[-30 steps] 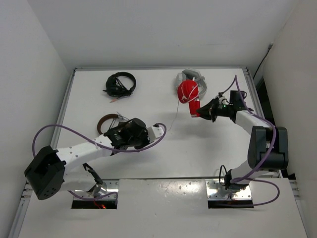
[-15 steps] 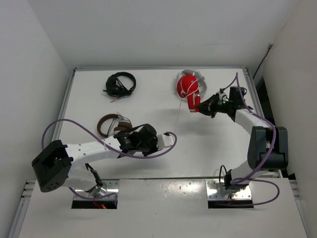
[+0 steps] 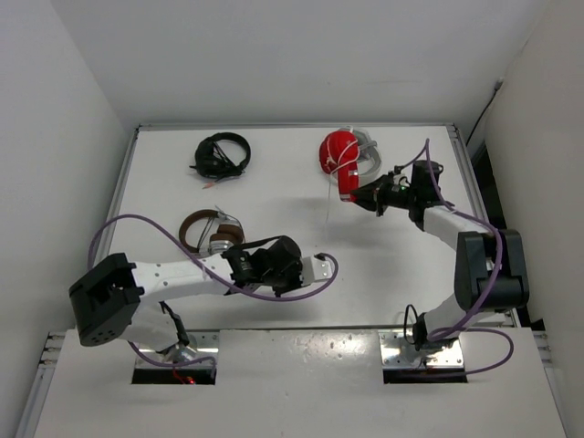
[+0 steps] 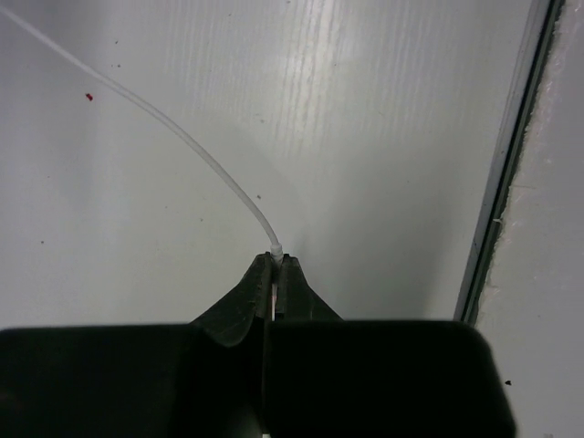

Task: Wrap the headphones

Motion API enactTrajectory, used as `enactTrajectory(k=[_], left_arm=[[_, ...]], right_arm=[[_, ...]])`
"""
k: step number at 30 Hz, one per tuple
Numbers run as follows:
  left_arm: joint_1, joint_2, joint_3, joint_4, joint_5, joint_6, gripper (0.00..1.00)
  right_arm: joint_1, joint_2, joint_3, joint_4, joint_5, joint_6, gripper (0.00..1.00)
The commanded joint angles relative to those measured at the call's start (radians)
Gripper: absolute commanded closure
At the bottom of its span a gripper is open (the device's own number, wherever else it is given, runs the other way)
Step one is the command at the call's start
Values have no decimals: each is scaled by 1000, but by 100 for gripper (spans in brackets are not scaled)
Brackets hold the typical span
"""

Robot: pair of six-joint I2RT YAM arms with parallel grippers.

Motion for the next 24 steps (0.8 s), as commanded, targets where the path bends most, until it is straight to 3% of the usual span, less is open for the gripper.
enactTrajectory(k=[1, 8, 11, 12, 13, 14, 24], left_arm=[[-35, 22, 48, 42, 15, -17, 100], [-44, 50, 68, 62, 15, -17, 100], [-64, 50, 103, 62, 26, -26, 100], [-64, 50, 128, 48, 40, -35, 100], [-64, 39, 142, 31, 49, -35, 100], [-73, 39, 156, 19, 49, -35, 100], [-113, -88, 306, -57, 158, -95, 100]], right_arm=[[8, -1, -17, 174, -53, 132, 100], [39, -37, -26, 196, -85, 151, 100], [39, -46, 35, 31, -41, 5, 100], [39, -55, 75, -78, -13, -181, 100], [39, -55, 141, -252, 51, -263, 100], [39, -55, 158, -293, 73, -318, 100], [-4, -74, 181, -428, 251, -506, 100]])
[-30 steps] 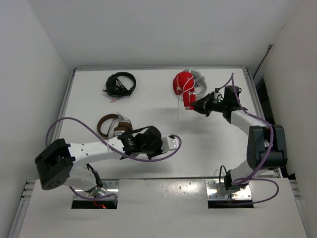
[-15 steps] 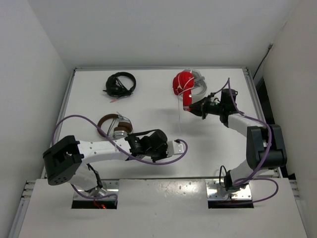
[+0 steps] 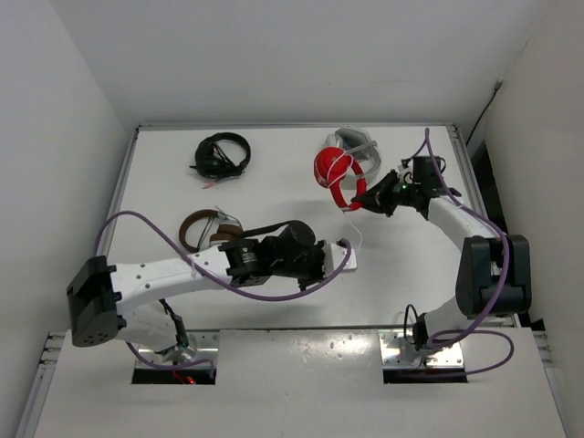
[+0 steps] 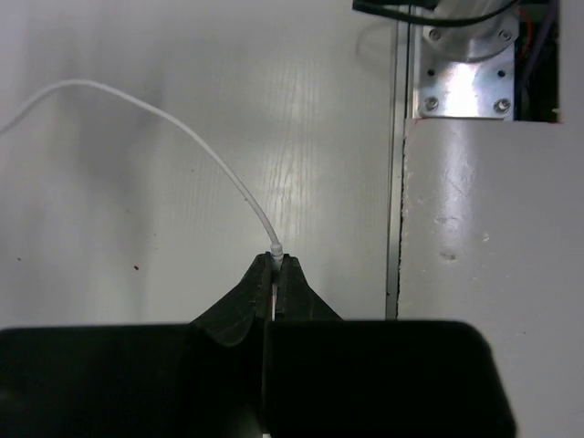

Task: Wrap the headphones

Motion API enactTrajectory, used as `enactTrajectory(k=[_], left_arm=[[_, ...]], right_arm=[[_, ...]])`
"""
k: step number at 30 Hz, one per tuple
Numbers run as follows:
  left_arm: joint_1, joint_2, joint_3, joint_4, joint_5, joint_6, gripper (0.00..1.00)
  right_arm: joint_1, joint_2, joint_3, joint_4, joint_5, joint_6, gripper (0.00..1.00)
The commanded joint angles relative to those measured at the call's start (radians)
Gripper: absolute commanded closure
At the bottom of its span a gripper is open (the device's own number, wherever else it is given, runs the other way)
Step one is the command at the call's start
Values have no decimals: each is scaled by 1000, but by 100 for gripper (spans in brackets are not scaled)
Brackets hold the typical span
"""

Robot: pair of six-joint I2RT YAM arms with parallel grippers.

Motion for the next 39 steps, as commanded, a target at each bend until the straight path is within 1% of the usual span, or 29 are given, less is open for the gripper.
enactTrajectory(k=[1, 3, 6, 7, 10, 11, 15, 17, 19, 24, 27, 28, 31, 32, 33, 39], left_arm=[[-18, -93, 40, -5, 56, -31, 100], [-29, -143, 51, -5, 45, -44, 100], [-29, -174, 85, -5, 36, -56, 100], [-29, -186, 104, -16, 13, -56, 100], [-29, -196, 137, -36, -14, -42, 100], [-29, -196, 161, -36, -43, -33, 100], [-29, -196, 221, -36, -88, -22, 100], [6, -196, 247, -26, -88, -36, 100], [16, -196, 266, -14, -114, -47, 100], [92, -187, 290, 4, -186, -47, 100], [147, -187, 266, 15, -225, -38, 100], [164, -187, 247, 26, -225, -38, 100], [265, -187, 200, 35, -200, -47, 100], [266, -178, 200, 46, -200, -47, 100], [299, -177, 186, 46, -188, -47, 100], [417, -105, 186, 46, -137, -47, 100]], right_arm=[[-7, -41, 54, -49, 56, -129, 100], [-7, -41, 75, -88, 102, -184, 100], [-7, -41, 75, -111, 160, -227, 100], [-7, -41, 75, -111, 160, -250, 100], [2, -41, 84, -132, 195, -286, 100], [2, -41, 94, -132, 205, -313, 100], [34, -62, 103, -177, 263, -393, 100], [45, -97, 89, -177, 297, -453, 100], [54, -122, 69, -177, 306, -488, 100], [91, -218, 16, -167, 346, -608, 100], [139, -274, -20, -155, 384, -681, 100], [148, -313, -29, -143, 398, -698, 100], [200, -386, -86, -111, 425, -755, 100], [211, -400, -86, -111, 426, -766, 100], [220, -412, -101, -100, 441, -781, 100], [261, -487, -136, -100, 450, -827, 100]])
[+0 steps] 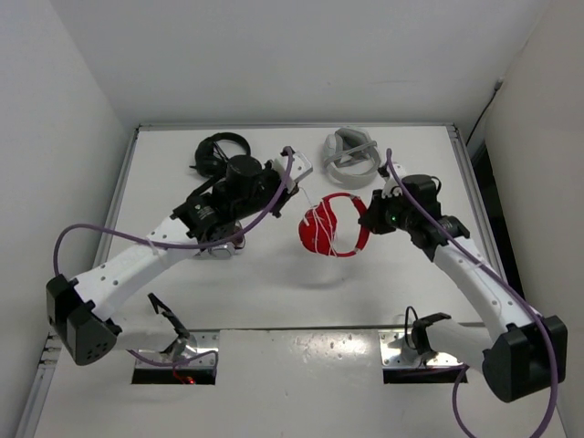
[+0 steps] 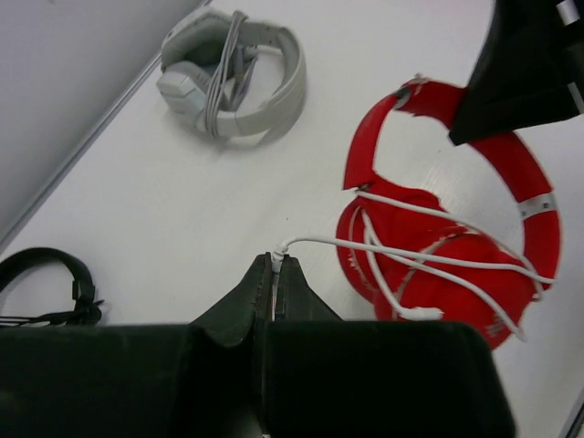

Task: Wrap the headphones

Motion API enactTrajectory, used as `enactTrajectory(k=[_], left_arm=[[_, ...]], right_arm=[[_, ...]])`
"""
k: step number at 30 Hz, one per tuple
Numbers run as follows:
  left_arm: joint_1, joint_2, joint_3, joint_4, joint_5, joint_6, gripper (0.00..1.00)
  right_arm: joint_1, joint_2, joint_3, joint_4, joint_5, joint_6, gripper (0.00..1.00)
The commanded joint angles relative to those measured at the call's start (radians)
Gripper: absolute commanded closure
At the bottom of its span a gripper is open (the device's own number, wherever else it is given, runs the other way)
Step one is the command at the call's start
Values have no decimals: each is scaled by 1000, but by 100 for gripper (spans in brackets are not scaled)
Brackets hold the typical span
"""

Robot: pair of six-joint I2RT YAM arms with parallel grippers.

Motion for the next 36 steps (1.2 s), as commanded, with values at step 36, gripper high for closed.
enactTrajectory(k=[36], left_arm=[[255, 613, -294, 538, 925, -806, 100]], right_arm=[[-1, 182, -63, 85, 91, 386, 100]])
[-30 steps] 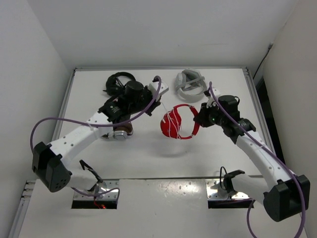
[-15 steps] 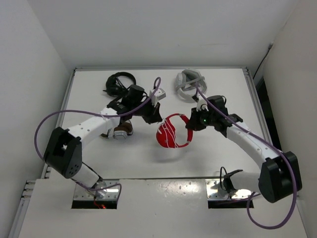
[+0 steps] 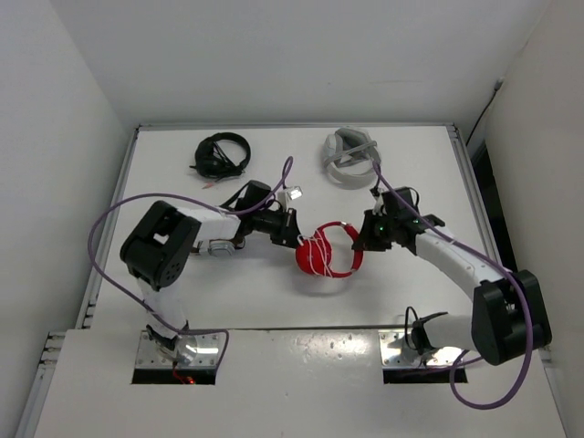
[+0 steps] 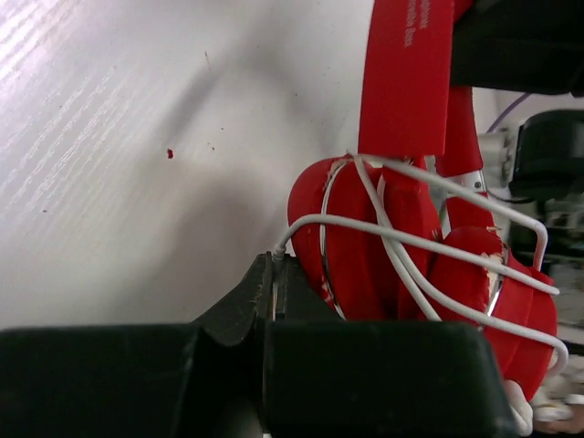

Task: Wrap the headphones

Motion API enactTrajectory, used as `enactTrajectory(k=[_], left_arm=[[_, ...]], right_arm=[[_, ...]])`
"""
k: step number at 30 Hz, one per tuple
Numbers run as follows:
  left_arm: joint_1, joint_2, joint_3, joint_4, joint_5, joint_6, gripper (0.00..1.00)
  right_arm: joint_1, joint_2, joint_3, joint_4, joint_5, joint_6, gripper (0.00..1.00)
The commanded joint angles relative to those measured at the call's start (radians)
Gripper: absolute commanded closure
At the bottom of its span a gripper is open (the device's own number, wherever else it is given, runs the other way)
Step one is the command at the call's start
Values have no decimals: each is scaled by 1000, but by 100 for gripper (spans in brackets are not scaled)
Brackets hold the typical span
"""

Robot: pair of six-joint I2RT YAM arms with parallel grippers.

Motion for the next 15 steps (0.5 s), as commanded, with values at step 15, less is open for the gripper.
enactTrajectory(k=[15], left_arm=[[-97, 293, 206, 54, -96, -230, 100]], right_arm=[[-174, 107, -2, 95, 291, 312, 100]])
